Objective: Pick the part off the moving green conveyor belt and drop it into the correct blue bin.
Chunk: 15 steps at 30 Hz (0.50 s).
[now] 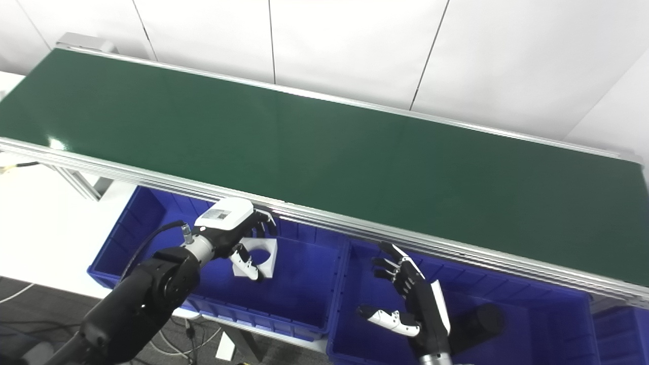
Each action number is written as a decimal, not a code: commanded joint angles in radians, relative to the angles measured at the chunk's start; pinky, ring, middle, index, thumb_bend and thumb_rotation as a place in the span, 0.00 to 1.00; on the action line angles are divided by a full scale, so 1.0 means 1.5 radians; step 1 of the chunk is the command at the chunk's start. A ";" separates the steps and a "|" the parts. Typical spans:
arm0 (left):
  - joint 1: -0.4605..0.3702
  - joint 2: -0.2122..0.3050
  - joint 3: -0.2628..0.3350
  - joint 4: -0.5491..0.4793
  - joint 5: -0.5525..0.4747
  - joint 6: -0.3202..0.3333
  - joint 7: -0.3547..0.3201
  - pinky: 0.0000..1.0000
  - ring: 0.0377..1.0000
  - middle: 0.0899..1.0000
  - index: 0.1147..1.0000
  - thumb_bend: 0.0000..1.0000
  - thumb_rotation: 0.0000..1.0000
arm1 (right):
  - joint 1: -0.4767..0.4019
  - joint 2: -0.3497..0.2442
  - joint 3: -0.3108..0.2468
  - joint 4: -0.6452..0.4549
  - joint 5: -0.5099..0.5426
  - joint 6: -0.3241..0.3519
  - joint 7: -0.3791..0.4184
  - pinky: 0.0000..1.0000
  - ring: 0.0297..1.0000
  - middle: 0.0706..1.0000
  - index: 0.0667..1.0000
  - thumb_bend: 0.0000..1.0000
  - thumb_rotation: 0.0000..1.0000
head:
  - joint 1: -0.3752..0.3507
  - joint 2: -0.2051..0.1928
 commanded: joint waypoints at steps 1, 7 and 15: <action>-0.013 0.005 0.003 -0.008 -0.001 -0.004 0.024 0.41 0.41 0.50 0.61 0.50 0.00 | -0.002 0.002 0.002 -0.019 0.003 -0.032 -0.002 0.72 0.78 0.88 0.82 0.93 0.32 | -0.001 -0.003; -0.013 0.009 -0.003 -0.006 0.001 -0.008 0.033 0.42 0.41 0.49 0.61 0.50 0.00 | -0.002 0.003 0.002 -0.015 0.002 -0.032 -0.003 0.72 0.77 0.87 0.81 0.93 0.31 | -0.002 -0.006; -0.024 0.044 -0.040 -0.031 0.010 -0.008 -0.048 0.74 0.79 0.80 0.78 0.99 0.35 | -0.004 0.002 0.002 -0.013 -0.002 -0.033 -0.006 0.72 0.78 0.88 0.81 0.93 0.32 | -0.001 -0.008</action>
